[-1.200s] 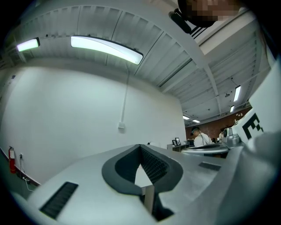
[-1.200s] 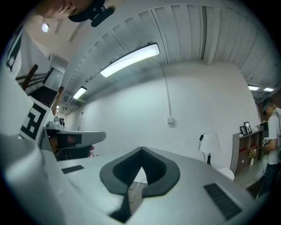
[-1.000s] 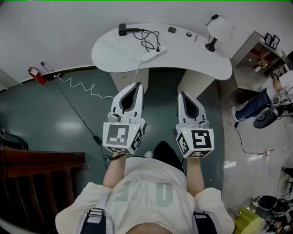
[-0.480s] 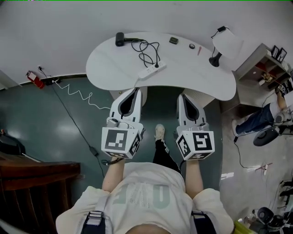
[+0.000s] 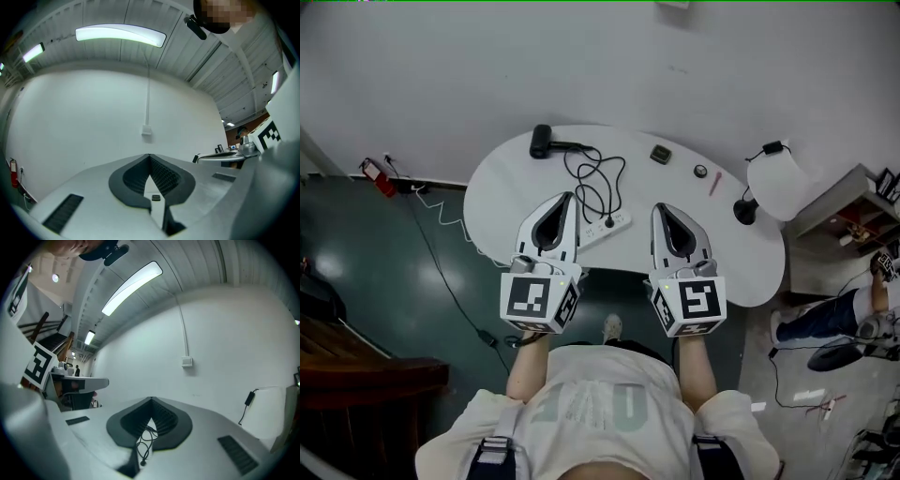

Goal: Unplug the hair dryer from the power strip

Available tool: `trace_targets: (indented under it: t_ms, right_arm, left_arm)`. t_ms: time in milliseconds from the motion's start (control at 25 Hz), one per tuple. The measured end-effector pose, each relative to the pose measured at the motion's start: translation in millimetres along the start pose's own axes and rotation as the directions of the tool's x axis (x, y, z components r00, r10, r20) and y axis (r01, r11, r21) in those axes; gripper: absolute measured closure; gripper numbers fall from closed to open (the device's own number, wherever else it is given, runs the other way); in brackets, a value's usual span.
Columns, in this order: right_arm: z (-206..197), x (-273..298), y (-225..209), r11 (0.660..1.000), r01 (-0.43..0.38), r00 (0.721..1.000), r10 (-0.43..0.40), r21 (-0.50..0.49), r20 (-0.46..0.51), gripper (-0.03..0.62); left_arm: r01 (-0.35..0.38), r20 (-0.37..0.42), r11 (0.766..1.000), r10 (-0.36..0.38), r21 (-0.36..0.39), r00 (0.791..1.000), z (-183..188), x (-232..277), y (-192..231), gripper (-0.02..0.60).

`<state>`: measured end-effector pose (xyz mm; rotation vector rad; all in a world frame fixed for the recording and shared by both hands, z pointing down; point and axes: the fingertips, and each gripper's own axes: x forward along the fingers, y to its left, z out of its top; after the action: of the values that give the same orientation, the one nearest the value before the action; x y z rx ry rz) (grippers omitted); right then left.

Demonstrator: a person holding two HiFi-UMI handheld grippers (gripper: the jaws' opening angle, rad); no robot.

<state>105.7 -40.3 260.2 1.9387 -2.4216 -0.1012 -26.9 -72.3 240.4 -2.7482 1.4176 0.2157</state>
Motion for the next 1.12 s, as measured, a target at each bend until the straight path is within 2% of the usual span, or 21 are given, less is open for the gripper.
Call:
trace_targets:
  t_ms: [160, 360, 480, 760, 920, 960, 1040, 1120]
  right_arm:
    - [1.2, 43.1, -21.7, 0.999, -0.035, 0.999, 0.034, -0.026, -0.008, 0.591]
    - [-0.6, 82.5, -31.5, 0.999, -0.039, 0.999, 0.039, 0.01, -0.002, 0.591]
    - [-4.5, 96.7, -33.3, 0.999, -0.037, 0.999, 0.037, 0.012, -0.011, 0.591]
    - [-5.0, 125.9, -36.0, 0.998, -0.056, 0.998, 0.056, 0.013, 0.0, 0.591]
    - [-3.6, 136.1, -36.9, 0.997, -0.075, 0.997, 0.075, 0.008, -0.003, 0.591]
    - [-3.4, 138.8, -37.5, 0.997, -0.081, 0.997, 0.081, 0.009, -0.003, 0.591]
    - [-4.8, 143.4, -39.4, 0.996, -0.088, 0.996, 0.088, 0.017, -0.005, 0.591]
    - [-9.0, 145.7, -39.8, 0.995, -0.09, 0.996, 0.091, 0.032, -0.014, 0.591]
  left_arm:
    - [-0.001, -0.011, 1.0, 0.001, -0.014, 1.0, -6.7, 50.7, 9.2, 0.576]
    - [0.018, -0.037, 1.0, -0.018, -0.006, 0.999, -19.4, 88.5, 22.2, 0.576]
    - [0.023, -0.066, 1.0, -0.022, 0.013, 0.998, -27.5, 101.2, 29.4, 0.576]
    - [0.014, -0.06, 0.999, -0.012, 0.035, 0.998, -26.4, 118.8, 45.4, 0.577]
    - [-0.019, -0.052, 1.0, 0.02, 0.024, 0.998, -25.2, 123.4, 56.3, 0.575]
    - [-0.008, -0.068, 1.0, 0.009, 0.021, 0.998, -27.8, 125.7, 56.6, 0.575]
    - [0.048, -0.122, 0.998, -0.045, 0.026, 0.991, -38.9, 130.5, 52.8, 0.519]
    - [0.123, -0.205, 0.991, -0.109, 0.055, 0.973, -59.4, 130.7, 46.0, 0.471]
